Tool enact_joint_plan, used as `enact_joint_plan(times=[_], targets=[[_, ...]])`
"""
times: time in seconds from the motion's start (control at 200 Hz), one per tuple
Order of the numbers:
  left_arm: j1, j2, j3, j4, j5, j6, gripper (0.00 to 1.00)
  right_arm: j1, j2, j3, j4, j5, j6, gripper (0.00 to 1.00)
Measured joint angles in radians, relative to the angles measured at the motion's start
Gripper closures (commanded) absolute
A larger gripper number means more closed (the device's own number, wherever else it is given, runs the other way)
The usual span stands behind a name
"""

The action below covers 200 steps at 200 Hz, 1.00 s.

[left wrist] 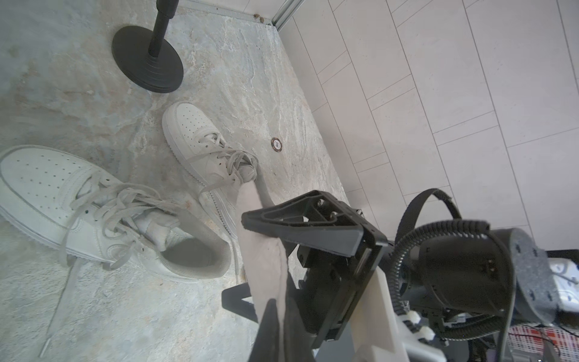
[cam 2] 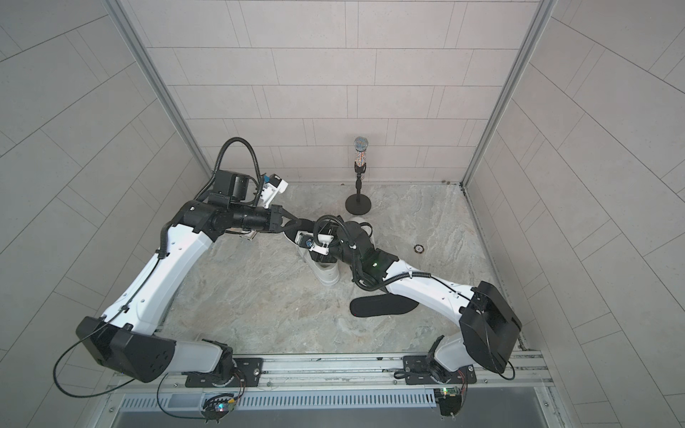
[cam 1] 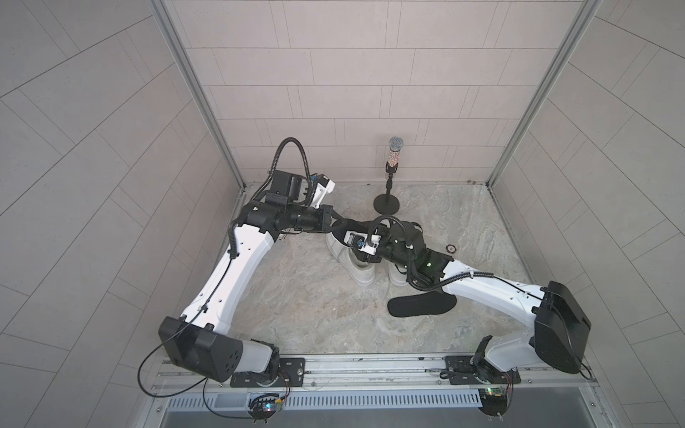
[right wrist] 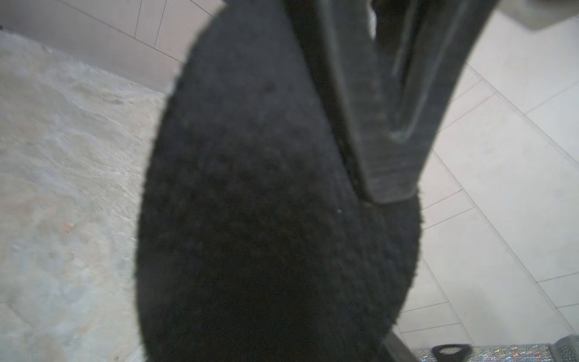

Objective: Insert the insole into the shoe
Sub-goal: Pick up the insole from the shoe.

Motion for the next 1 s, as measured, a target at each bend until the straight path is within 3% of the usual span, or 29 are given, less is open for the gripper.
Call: enact_joint_plan(times=[0.115,0.365,0.51,0.735,0.886,1.001], targets=[[0.000,0.000,0.002,-0.013,-0.002,0.031,1.00,-0.004,0.000,0.022,-0.051,-0.029,-0.002,0.45],[0.000,0.000,0.001,-0.018,-0.002,0.047,1.00,-0.005,0.000,0.023,-0.068,-0.057,0.008,0.50],[0.000,0.000,0.000,-0.019,-0.029,0.044,0.84,-0.006,0.000,0.026,-0.084,-0.063,0.027,0.61],[0.000,0.000,-0.001,0.005,-0.079,0.039,0.51,-0.011,0.000,0.033,-0.186,-0.090,0.059,0.59],[0.013,-0.005,-0.003,0.022,-0.140,0.008,0.47,-0.017,0.000,0.053,-0.264,-0.079,0.084,0.58],[0.053,-0.042,-0.038,0.046,-0.264,-0.022,0.46,-0.035,0.019,0.141,-0.385,-0.047,0.124,0.58]])
